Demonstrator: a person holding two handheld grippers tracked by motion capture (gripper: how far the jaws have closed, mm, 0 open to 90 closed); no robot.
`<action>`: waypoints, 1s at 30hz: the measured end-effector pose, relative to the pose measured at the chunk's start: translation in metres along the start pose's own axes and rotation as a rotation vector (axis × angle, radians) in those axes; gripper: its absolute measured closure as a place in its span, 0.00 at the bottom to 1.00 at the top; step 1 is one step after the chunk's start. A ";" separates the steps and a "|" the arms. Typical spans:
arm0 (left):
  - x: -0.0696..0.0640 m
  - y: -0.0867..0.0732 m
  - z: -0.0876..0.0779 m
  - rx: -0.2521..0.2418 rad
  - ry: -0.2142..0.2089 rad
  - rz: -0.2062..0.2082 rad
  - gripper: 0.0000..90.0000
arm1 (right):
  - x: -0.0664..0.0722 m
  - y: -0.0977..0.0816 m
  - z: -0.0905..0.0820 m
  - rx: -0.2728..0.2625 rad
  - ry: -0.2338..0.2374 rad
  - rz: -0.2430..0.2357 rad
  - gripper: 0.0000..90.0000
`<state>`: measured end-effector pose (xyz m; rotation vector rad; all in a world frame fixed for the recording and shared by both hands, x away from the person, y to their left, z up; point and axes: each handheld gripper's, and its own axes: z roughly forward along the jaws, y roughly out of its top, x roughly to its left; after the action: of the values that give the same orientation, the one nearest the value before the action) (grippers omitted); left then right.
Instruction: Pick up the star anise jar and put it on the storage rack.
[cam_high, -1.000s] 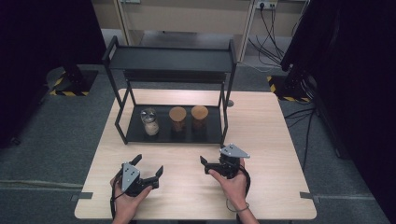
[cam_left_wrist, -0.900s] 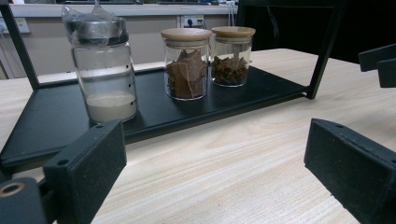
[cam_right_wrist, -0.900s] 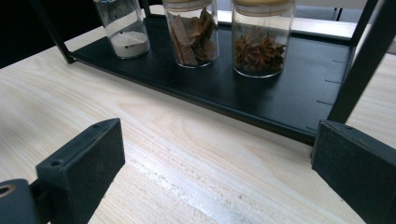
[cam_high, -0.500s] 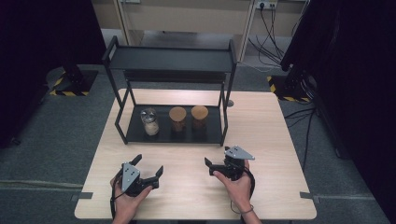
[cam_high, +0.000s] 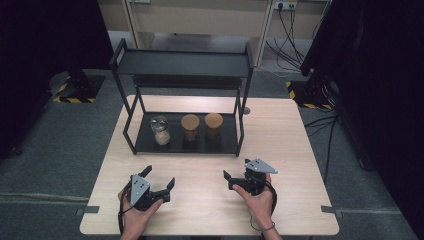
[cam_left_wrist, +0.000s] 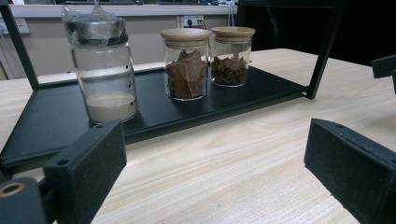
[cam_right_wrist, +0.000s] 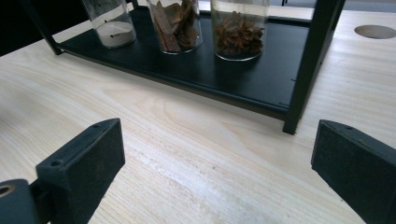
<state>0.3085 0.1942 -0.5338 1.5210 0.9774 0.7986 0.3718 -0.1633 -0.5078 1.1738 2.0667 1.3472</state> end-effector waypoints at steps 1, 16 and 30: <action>0.000 0.000 0.000 0.000 0.000 0.000 0.06 | -0.001 -0.001 -0.001 0.000 -0.002 0.000 0.03; 0.000 0.000 0.000 0.000 0.002 -0.001 0.06 | -0.011 -0.007 -0.016 -0.001 -0.016 0.007 0.03; 0.000 0.000 0.000 -0.001 0.003 -0.004 0.06 | -0.015 -0.014 -0.027 -0.003 -0.021 0.021 0.03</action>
<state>0.3084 0.1945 -0.5338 1.5171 0.9819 0.7993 0.3552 -0.1928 -0.5098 1.2062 2.0423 1.3416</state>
